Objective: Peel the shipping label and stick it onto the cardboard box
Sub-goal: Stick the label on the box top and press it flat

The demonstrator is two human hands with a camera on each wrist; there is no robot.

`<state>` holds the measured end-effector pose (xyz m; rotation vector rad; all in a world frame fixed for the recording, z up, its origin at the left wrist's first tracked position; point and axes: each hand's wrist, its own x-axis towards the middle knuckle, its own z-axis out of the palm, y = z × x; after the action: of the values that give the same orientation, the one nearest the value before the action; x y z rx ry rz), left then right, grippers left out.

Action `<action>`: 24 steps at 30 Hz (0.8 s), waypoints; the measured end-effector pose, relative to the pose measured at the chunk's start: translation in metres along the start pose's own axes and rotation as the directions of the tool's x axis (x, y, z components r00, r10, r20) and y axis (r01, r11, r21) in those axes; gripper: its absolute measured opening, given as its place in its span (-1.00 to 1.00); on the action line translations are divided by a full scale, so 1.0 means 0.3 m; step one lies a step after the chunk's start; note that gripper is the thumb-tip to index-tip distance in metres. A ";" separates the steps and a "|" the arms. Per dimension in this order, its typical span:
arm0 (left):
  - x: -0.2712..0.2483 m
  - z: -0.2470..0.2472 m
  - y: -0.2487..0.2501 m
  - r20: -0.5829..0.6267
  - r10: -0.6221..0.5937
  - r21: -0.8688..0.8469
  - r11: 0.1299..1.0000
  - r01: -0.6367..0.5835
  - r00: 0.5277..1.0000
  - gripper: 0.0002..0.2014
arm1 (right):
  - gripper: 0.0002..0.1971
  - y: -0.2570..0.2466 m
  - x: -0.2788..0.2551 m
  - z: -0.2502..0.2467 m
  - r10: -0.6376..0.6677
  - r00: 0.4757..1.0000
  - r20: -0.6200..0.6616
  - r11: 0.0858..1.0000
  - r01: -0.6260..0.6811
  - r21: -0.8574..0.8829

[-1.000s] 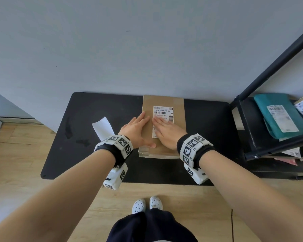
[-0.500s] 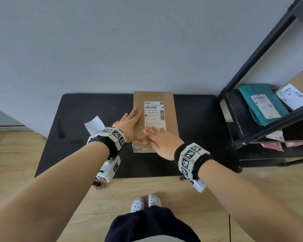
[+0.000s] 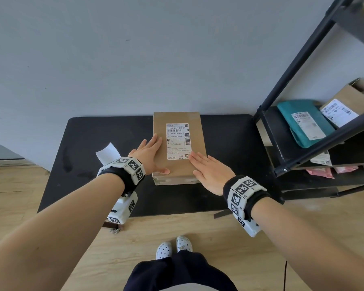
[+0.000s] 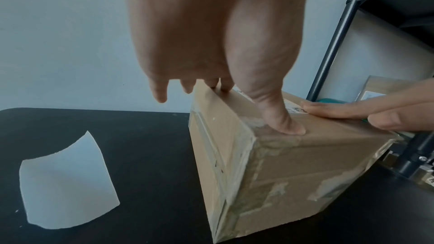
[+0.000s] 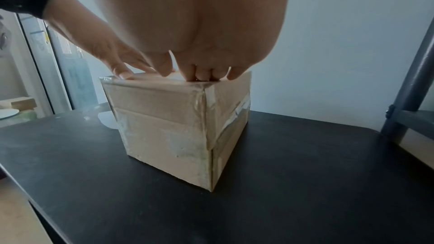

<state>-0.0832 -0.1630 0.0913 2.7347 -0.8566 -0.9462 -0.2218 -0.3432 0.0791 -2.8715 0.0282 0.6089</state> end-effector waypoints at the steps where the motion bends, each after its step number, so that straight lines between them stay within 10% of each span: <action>1: 0.003 -0.002 0.000 -0.001 0.001 0.001 1.000 -0.001 1.000 0.14 | -0.45 -0.001 0.007 -0.003 0.001 1.000 0.000 1.000 -0.001 0.001; 24: 0.031 0.009 -0.016 -0.014 -0.014 -0.008 1.000 0.014 1.000 0.14 | -0.44 0.078 0.355 -0.202 -0.002 0.998 0.057 0.999 0.000 0.038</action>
<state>-0.0766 -0.1638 0.0827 2.7406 -0.8309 -0.9295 -0.1016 -0.3760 0.0856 -2.8160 0.0297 0.6830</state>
